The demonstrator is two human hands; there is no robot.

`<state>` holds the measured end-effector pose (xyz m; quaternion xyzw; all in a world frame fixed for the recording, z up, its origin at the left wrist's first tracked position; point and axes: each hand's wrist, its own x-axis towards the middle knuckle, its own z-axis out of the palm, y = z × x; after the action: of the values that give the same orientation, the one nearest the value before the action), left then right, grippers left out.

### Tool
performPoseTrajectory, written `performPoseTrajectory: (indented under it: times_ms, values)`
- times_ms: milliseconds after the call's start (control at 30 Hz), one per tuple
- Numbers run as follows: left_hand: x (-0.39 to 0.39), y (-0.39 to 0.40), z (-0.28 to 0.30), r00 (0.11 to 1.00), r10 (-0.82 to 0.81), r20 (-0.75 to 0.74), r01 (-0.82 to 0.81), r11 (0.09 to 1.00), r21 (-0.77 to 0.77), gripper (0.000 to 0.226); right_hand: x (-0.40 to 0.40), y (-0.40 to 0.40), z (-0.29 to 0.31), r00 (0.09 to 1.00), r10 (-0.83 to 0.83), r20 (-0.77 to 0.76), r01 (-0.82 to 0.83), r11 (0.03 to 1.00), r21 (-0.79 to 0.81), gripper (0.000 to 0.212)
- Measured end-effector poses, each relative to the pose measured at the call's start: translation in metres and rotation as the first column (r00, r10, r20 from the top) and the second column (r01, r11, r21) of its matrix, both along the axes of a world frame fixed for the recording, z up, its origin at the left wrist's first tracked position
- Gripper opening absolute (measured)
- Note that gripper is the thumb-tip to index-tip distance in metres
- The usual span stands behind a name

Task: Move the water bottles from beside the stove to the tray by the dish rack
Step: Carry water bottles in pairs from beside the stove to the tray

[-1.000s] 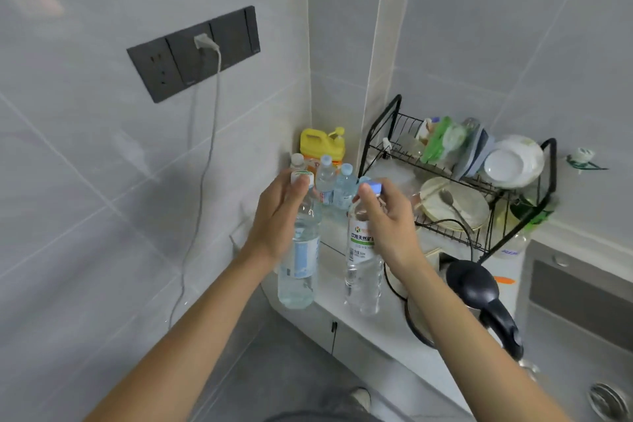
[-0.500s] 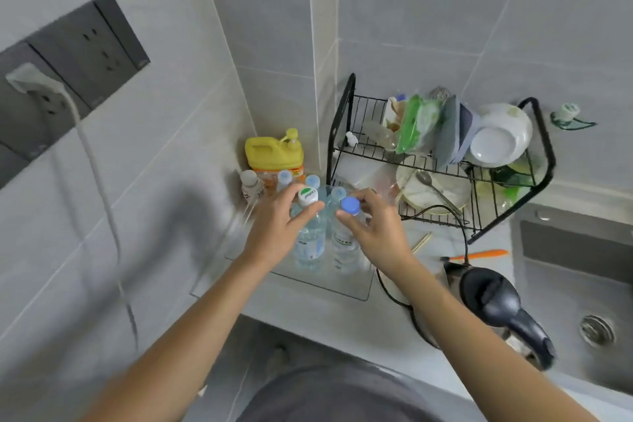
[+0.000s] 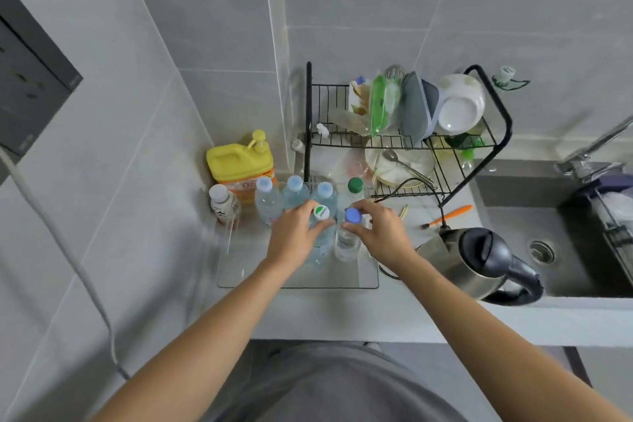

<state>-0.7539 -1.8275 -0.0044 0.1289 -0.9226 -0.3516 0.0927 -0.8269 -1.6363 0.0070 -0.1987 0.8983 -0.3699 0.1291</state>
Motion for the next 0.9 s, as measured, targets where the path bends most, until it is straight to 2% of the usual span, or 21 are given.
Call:
performPoseTrajectory:
  times_ms: [167, 433, 600, 700, 900]
  values:
    - [-0.012, 0.004, -0.006, 0.999, 0.006, 0.034, -0.006, 1.000, 0.000, 0.037, -0.012, 0.003, -0.006, 0.999, -0.013, -0.035, 0.016, 0.998, 0.060, 0.029]
    - [-0.020, 0.008, -0.009, 0.993, -0.005, 0.118, 0.019, 0.993, -0.116, 0.047, -0.025, 0.005, -0.009, 0.987, 0.109, -0.121, -0.096, 0.989, 0.109, 0.028]
    - [-0.022, 0.004, 0.006, 0.965, -0.154, 0.212, 0.185, 0.973, -0.137, 0.045, -0.027, 0.006, -0.006, 0.957, 0.231, -0.175, -0.193, 0.958, 0.211, 0.032]
    - [-0.024, 0.002, 0.011, 0.943, -0.222, 0.248, 0.269, 0.947, -0.173, 0.034, -0.030, 0.005, -0.001, 0.951, 0.261, -0.167, -0.208, 0.937, 0.281, 0.032]
    - [-0.025, 0.007, 0.012, 0.951, -0.225, 0.210, 0.270, 0.938, -0.218, 0.038, -0.039, 0.007, 0.010, 0.931, 0.331, -0.151, -0.265, 0.902, 0.340, 0.030]
